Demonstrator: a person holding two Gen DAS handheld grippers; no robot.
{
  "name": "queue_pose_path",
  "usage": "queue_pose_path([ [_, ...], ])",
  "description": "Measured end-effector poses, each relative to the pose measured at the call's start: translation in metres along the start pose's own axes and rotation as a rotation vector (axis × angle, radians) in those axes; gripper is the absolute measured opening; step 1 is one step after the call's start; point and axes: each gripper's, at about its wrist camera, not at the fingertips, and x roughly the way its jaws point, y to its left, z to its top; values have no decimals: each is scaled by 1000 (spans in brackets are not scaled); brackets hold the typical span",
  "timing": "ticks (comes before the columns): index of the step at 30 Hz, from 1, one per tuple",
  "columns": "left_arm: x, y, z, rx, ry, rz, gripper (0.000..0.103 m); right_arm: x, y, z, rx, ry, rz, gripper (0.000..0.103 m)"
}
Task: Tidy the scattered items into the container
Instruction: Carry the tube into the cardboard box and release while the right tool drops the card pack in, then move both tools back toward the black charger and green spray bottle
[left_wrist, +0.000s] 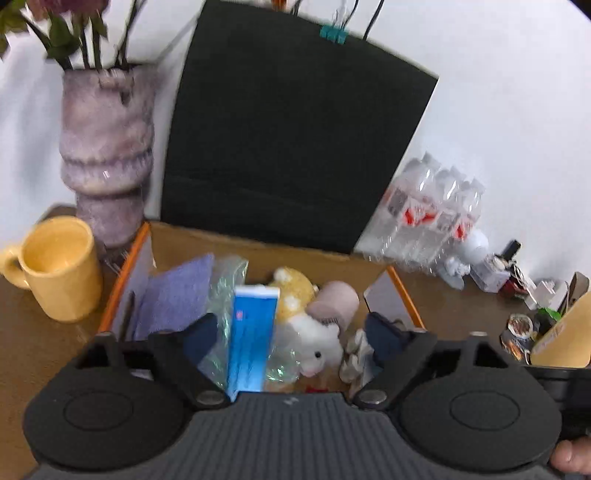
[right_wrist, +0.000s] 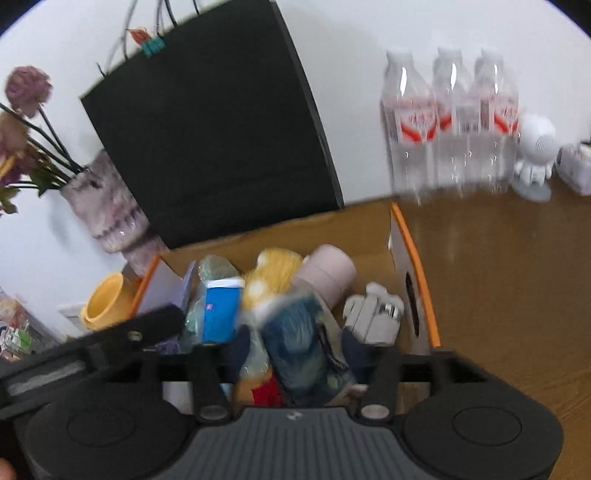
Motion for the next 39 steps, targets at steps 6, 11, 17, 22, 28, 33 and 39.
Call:
queue_pose_path([
  [6, -5, 1, 1, 57, 76, 77, 103, 6, 2, 4, -24, 72, -118, 91],
  [11, -9, 5, -4, 45, 141, 98, 103, 1, 6, -2, -45, 152, -187, 91],
  [17, -28, -2, -11, 71, 155, 111, 103, -29, 19, -16, -93, 137, -183, 91],
  [22, -48, -10, -19, 86, 129, 109, 103, -52, 22, -44, -128, 106, -163, 92],
  [28, -82, -19, -46, 115, 105, 94, 103, -77, 13, -108, -161, 39, -110, 94],
  [33, -117, -12, -121, 116, 19, 52, 103, -98, 6, -161, -187, -17, -65, 97],
  [39, -136, -3, -208, 103, 7, 162, 103, -118, -3, -226, -220, -79, -32, 97],
])
